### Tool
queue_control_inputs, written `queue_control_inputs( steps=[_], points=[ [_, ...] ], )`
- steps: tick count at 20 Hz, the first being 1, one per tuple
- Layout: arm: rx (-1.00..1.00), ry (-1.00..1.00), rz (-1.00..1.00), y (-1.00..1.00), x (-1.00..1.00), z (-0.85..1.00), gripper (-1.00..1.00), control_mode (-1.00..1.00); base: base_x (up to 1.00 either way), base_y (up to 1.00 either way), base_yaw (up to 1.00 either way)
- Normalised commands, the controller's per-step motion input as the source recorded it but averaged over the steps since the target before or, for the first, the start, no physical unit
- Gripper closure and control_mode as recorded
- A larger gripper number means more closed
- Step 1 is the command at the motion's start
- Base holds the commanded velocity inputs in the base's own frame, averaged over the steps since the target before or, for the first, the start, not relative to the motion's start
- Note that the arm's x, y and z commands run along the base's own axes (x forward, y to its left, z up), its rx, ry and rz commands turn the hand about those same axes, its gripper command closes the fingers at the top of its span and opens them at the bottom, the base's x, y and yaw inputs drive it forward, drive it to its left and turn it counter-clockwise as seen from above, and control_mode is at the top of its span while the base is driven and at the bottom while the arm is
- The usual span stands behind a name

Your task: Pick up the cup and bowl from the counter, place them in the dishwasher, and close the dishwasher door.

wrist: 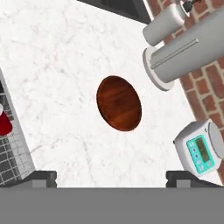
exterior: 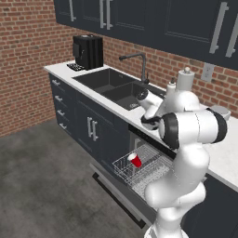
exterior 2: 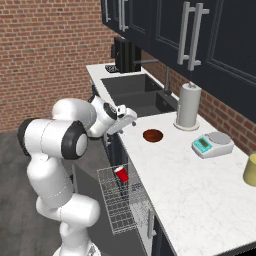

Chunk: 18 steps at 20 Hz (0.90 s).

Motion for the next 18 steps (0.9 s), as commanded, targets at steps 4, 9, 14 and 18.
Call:
queue_control_inputs(
  steps=[4, 9, 14, 18],
  points=[
    [0.00, 0.02, 0.00, -0.24, 0.44, -0.34, -1.00, -1.00, 0.00, 0.00, 0.00],
    [0.01, 0.06, 0.00, -0.33, 0.35, -0.47, -1.00, -1.00, 0.00, 0.00, 0.00],
    [0.05, 0.05, 0.02, -0.37, 0.38, -0.42, -1.00, -1.00, 0.00, 0.00, 0.00],
    [0.03, 0.04, 0.04, -0.28, 0.56, -0.28, -1.00, -1.00, 0.00, 0.00, 0.00]
  ],
)
